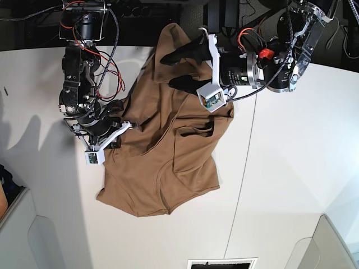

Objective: Layout the t-shirt on the table in an organized manner, then fold the t-shirt properly
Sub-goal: 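Release and move the left gripper to the shirt's middle, grasp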

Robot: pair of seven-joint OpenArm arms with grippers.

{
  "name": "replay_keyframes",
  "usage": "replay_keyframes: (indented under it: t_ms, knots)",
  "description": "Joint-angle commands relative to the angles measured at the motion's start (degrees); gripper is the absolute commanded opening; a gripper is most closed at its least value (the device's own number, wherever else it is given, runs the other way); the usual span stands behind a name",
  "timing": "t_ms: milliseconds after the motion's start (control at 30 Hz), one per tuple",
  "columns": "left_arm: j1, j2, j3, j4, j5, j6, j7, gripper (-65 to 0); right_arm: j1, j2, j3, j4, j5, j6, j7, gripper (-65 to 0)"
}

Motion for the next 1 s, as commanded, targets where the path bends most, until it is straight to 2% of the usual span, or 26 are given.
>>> replay_keyframes:
  t_ms: [0,133,300,467,633,833,933,967]
  knots:
    - [-0.50,-0.17,-1.25,0.87,-1.31,-0.52,-1.38,-26.0,0.76,0.00,0.00,1.86,0.07,0.63,0.55,-65.0]
    - [-0.66,-0.17,-5.97,0.87,-3.34,-0.52,-1.38,-26.0,0.74,0.02,0.00,5.79,-2.86,0.63,0.48,-65.0]
    - [-2.93,-0.17,-10.14,0.87,-2.43,-0.52,-1.36,-26.0,0.74,0.17,0.00,11.76,-3.34,0.63,-0.94,-65.0]
    - [-5.92,-0.20,-10.47,-0.63,1.18,-0.52,-1.68,-26.0,0.72,0.15,0.00,16.59,-3.32,0.66,-4.35,-65.0]
    - [-10.05,0.02,-10.12,-8.61,1.42,-0.52,-6.03,-26.0,0.11,0.15,0.00,18.64,-3.06,1.75,-5.79,-65.0]
    - [-18.62,4.09,-8.57,-21.14,1.60,-0.52,-6.12,-26.0,-2.34,0.15,0.00,19.19,0.09,5.14,-5.75,-65.0]
    - [-22.14,6.45,-7.32,-26.49,1.62,-0.52,-6.12,-26.0,-3.32,0.15,0.00,19.19,0.81,5.09,-5.77,-65.0]
    - [-23.06,7.17,-6.97,-28.02,1.60,-0.52,-6.10,-26.0,-3.58,0.15,0.00,19.19,0.79,5.09,-5.75,-59.9]
